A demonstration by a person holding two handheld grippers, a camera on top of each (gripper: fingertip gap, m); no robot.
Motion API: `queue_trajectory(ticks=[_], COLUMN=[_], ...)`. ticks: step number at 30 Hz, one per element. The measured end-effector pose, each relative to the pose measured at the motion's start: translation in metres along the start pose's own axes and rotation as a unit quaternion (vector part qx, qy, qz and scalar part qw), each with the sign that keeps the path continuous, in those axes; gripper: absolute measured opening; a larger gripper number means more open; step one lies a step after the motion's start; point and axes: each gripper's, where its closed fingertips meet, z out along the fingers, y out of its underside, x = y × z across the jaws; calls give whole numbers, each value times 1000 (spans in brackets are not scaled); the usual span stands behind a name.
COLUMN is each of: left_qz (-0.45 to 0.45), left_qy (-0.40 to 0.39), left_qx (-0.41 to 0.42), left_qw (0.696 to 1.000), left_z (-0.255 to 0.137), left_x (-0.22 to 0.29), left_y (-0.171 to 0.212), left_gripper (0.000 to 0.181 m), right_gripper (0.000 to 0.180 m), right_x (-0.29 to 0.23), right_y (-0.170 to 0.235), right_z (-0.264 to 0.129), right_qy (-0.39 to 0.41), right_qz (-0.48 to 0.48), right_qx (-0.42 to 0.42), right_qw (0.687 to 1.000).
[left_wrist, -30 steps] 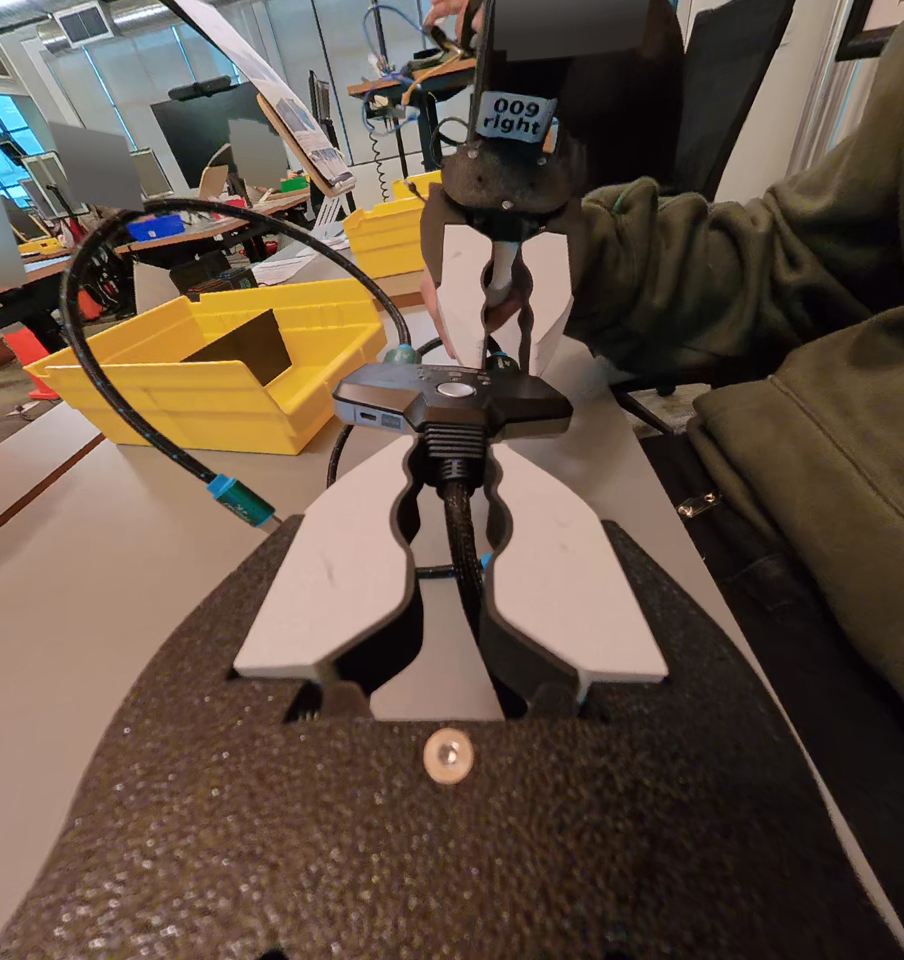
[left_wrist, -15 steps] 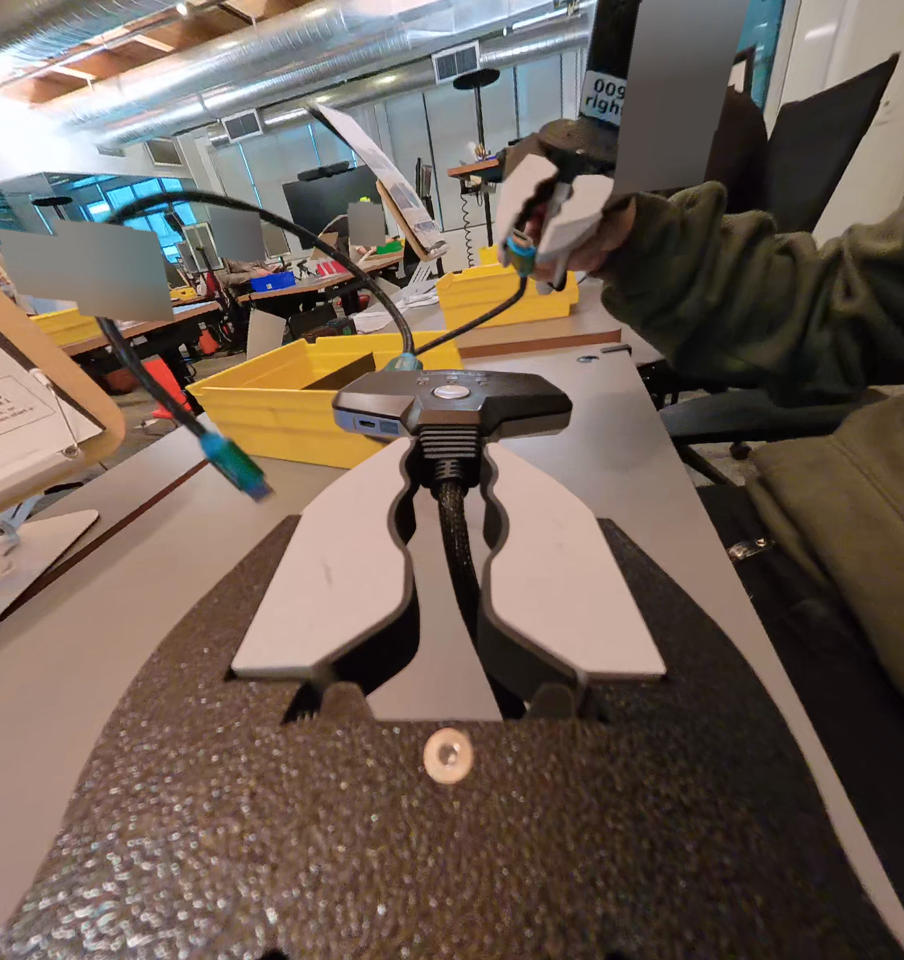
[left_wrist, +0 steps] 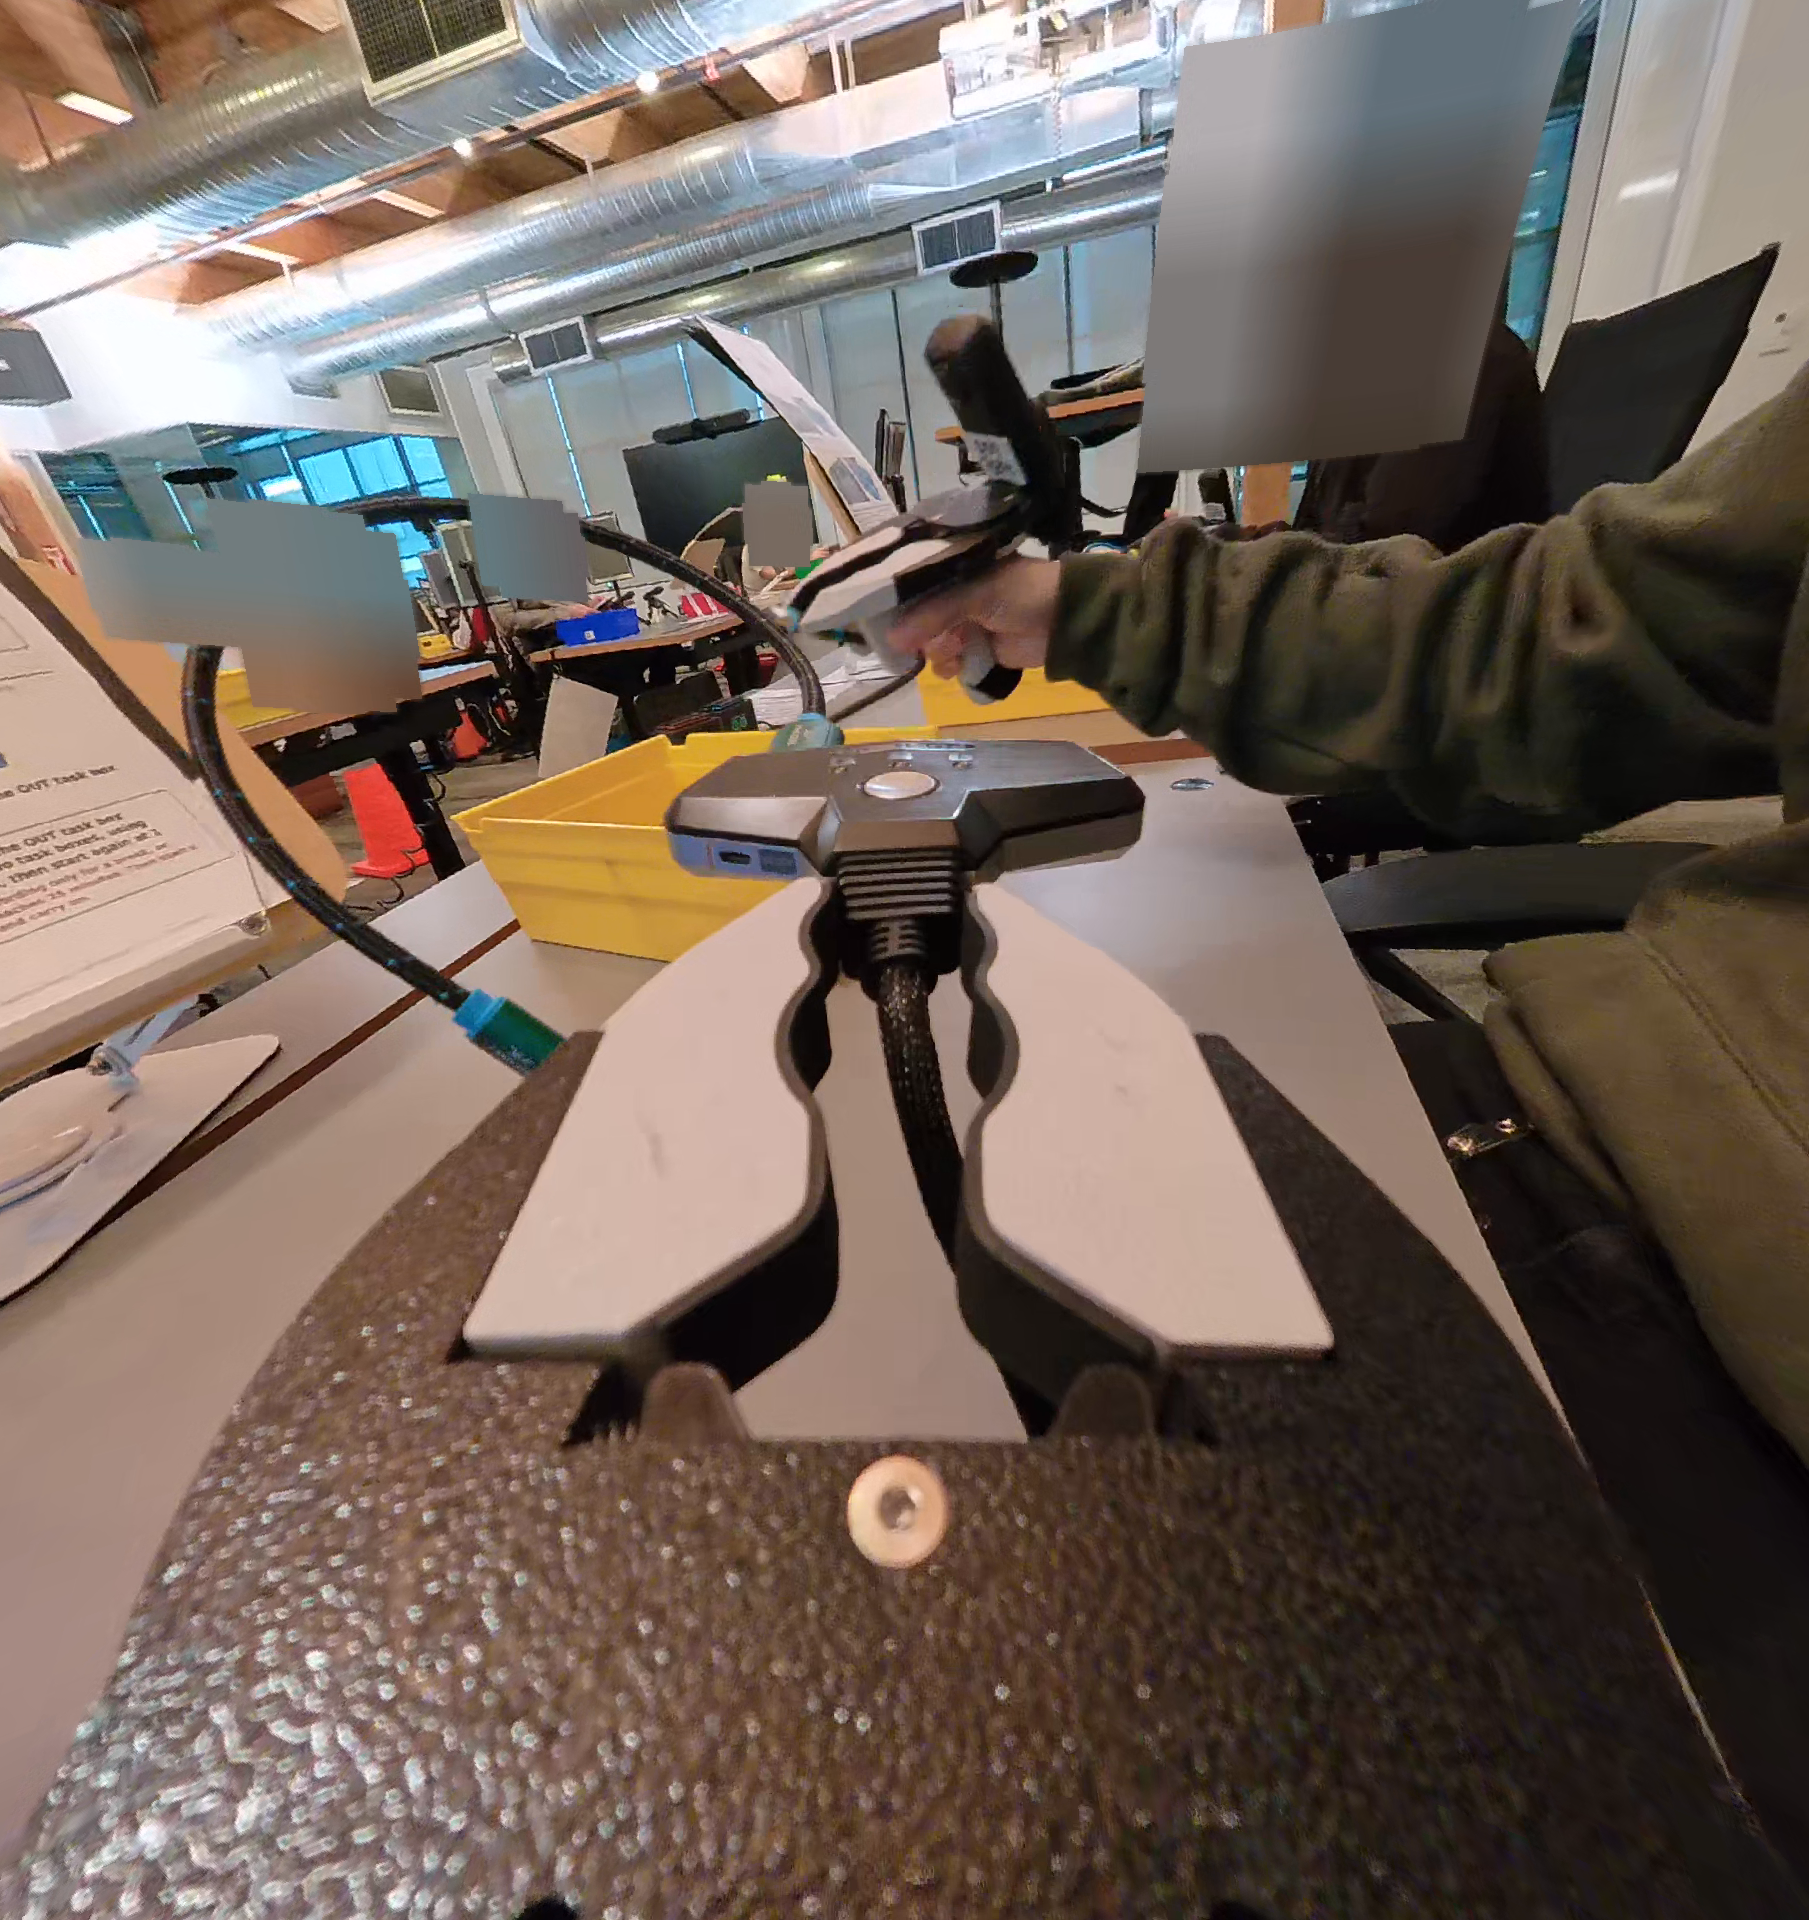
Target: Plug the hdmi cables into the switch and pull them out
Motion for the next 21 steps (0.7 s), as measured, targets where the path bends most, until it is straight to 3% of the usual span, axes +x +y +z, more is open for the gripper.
queue_trajectory(ticks=[7, 10, 18, 21], left_qz=[-13, -16, -19, -22], left_qy=[19, 21, 27, 28], left_qx=[0, 0, 6, 4], left_qw=[1000, 1000, 999, 999], left_z=[5, 6, 6, 7], left_x=[4, 4, 5, 5], left_y=[6, 7, 7, 10], left_gripper=[21, 21, 21, 21], right_gripper=[20, 14, 10, 9], right_x=[-17, -39, 23, 14], right_y=[46, 46, 69, 88], right_z=[49, 64, 84, 95], right_qy=[-5, -68, 91, 45], right_qz=[21, 51, 62, 28], right_qx=[-91, -87, -75, -145], right_qw=[996, 993, 991, 988])
